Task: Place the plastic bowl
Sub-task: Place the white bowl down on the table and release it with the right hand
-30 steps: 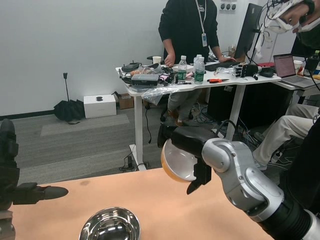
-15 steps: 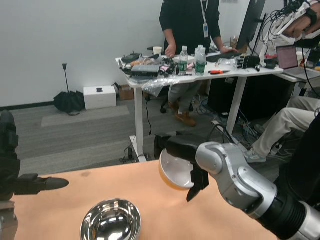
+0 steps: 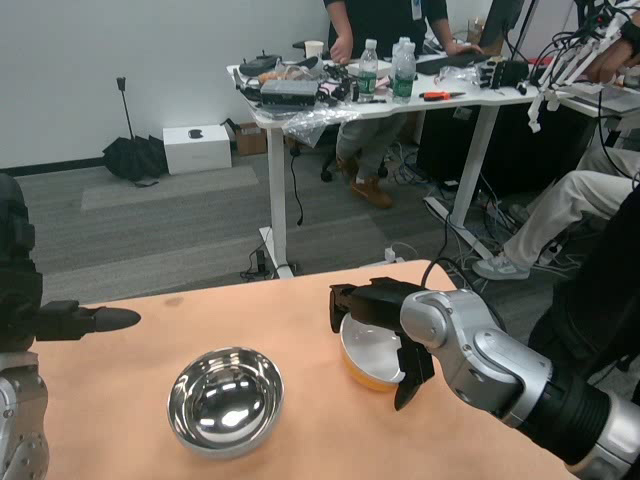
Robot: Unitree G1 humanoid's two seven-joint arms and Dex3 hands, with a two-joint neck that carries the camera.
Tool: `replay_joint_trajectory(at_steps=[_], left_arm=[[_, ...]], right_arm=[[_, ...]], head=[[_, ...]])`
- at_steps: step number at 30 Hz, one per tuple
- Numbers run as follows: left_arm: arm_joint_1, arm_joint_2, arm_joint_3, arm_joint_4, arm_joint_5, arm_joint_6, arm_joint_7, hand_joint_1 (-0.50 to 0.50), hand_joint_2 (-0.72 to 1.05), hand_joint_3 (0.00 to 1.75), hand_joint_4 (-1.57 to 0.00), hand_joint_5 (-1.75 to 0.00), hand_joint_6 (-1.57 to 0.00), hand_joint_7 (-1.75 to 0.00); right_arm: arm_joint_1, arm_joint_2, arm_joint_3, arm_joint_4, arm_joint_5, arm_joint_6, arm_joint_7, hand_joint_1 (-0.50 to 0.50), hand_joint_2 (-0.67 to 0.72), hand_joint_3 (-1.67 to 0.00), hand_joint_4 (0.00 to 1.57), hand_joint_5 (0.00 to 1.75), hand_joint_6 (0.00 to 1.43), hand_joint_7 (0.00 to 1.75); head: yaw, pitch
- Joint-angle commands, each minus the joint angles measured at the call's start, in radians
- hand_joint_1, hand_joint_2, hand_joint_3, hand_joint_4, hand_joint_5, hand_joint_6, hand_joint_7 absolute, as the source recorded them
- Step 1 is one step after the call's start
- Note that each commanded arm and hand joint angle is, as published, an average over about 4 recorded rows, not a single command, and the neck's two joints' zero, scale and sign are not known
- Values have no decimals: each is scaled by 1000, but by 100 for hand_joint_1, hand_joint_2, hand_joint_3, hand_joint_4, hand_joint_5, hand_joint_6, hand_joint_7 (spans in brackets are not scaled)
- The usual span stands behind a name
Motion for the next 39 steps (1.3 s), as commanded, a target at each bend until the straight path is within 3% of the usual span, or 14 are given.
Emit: replay_joint_trajectory(at_steps=[1,4,5,8,9,11,15,19,22,25,29,32,39], left_arm=[[11,0,2,-3,-5,-3,1,-50,-10,0,0,0,0,0],[11,0,5,-3,-5,-4,1,-50,-10,7,0,0,0,0],[11,0,5,-2,-5,-5,1,-50,-13,9,0,0,0,0],[11,-1,5,0,-5,-6,1,-50,-19,9,0,0,0,0],[11,-1,4,1,-5,-6,1,-50,-19,9,0,0,0,0],[11,-1,3,3,-5,-7,1,-50,-17,9,0,0,0,0],[11,-1,3,6,-7,-9,1,-50,-19,9,0,0,0,0],[12,-1,5,6,-7,-10,1,-50,-15,4,0,0,0,0],[12,-2,6,6,-7,-10,1,-50,-17,2,0,0,0,0],[12,-1,6,6,-7,-10,1,-50,-19,2,0,0,0,0],[12,-1,6,6,-8,-10,1,-50,-10,4,0,0,0,0],[12,-1,6,6,-9,-10,1,-50,-17,7,0,0,0,0],[12,-2,5,11,-9,-10,1,-50,-19,0,0,0,0,0]], right_arm=[[19,14,20,52,-15,-7,2,-50,-59,-151,44,162,6,154],[25,22,30,85,-39,-25,2,-49,-48,-145,46,153,6,154],[28,25,32,91,-55,-33,2,-47,-35,-119,49,136,9,152],[29,26,38,97,-94,-42,2,-42,9,-34,59,58,19,140],[29,26,41,100,-99,-45,2,-42,15,-28,59,44,20,134],[29,26,51,109,-105,-49,2,-42,27,-20,55,29,18,122],[29,26,80,128,-103,-52,2,-43,38,-8,46,22,9,98],[29,29,87,143,-90,-58,13,-46,68,0,14,0,0,66],[29,29,84,150,-88,-75,20,-46,72,0,1,0,0,56],[28,29,70,146,-88,-89,19,-46,72,0,0,0,0,44],[28,33,41,129,-86,-105,14,-50,72,0,0,0,0,14],[29,35,22,114,-86,-106,12,-49,72,0,0,0,0,3],[40,48,-68,56,-38,-107,-29,-50,72,0,0,0,0,0]], head=[[6,-8],[10,-15],[10,-16],[8,-19],[8,-21],[10,-23],[14,-28],[14,-34],[14,-36],[14,-34],[18,-31],[21,-31],[18,-33]])
